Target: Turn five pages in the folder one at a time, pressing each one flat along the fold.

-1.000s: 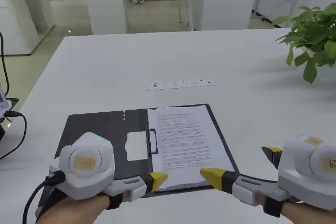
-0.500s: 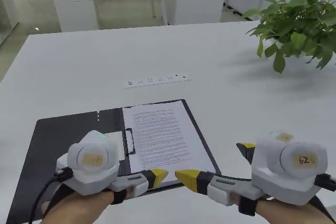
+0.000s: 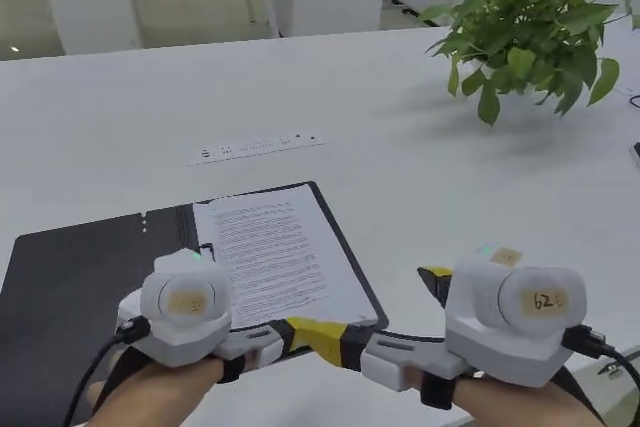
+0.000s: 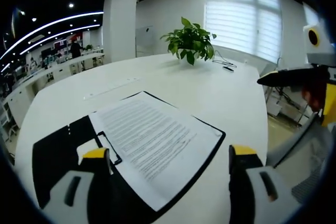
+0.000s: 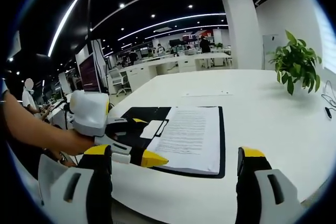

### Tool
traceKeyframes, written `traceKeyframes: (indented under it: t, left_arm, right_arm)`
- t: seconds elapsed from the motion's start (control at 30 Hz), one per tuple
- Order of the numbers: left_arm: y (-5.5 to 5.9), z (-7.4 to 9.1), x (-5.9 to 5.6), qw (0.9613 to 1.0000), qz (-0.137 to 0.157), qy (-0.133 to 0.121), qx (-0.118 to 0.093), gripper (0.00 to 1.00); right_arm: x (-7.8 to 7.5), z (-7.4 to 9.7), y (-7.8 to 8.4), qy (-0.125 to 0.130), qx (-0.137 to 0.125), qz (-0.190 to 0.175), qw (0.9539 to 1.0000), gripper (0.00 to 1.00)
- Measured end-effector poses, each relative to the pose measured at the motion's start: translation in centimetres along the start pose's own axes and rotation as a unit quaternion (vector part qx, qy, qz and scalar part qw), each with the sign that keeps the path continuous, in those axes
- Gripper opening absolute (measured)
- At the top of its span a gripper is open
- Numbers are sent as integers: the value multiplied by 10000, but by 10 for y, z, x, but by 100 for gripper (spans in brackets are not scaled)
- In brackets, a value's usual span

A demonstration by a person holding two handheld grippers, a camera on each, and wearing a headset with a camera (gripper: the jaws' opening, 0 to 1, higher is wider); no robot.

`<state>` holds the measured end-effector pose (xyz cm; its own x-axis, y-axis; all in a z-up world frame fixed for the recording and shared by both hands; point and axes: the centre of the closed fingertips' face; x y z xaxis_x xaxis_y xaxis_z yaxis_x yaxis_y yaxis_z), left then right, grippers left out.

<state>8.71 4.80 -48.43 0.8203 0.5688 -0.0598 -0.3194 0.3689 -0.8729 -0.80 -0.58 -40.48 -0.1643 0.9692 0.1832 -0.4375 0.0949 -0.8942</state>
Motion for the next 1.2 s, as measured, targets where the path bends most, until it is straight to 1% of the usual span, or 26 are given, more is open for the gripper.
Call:
traceKeyframes:
  t: [0.1,0.2,0.37,0.43,0.53,0.6,0.8,1.0,1.07,1.13,1.2]
  left_arm:
    - [0,-10,-5,10000,-56,31,30,92]
    - [2,-20,-7,9999,-90,50,73,91]
    - [6,-40,-13,9998,-105,81,170,90]
    - [6,-45,-15,9998,-111,73,164,89]
    - [8,-54,-16,9997,-143,41,174,83]
    - [9,-59,-16,9998,-130,30,179,82]
    - [10,-70,-16,9998,-5,-27,177,78]
    - [14,-77,-20,9997,-25,-57,215,74]
    - [17,-80,-20,9996,-65,-104,259,73]
    - [20,-82,-20,9995,-42,-110,293,72]
    - [22,-82,-20,9993,-104,-159,325,71]
  right_arm:
    - [0,0,-1,9,-23,-27,10000,99]
    - [1,1,-1,21,-30,-47,10000,99]
    - [1,1,0,37,-33,-97,9999,99]
    - [1,1,0,49,-29,-112,9999,99]
    - [0,1,1,80,-48,-166,9998,98]
    - [-1,1,1,99,-47,-194,9998,98]
    - [-3,2,4,144,-28,-261,9996,98]
    - [-5,2,5,191,-34,-304,9993,98]
    - [-5,2,5,191,-27,-312,9993,97]
    - [-5,1,6,197,-6,-320,9993,97]
    - [-5,1,6,198,-11,-328,9993,97]
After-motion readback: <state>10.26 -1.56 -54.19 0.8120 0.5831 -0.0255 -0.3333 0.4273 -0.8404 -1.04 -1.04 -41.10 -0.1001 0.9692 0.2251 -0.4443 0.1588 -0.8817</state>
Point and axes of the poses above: the centre of the closed fingertips' face, and the gripper's own axes: z roughly backward along the fingers, x roughly to its left, y roughly out of its underside, and after that the axes turned 1 degree about -y, right-handed
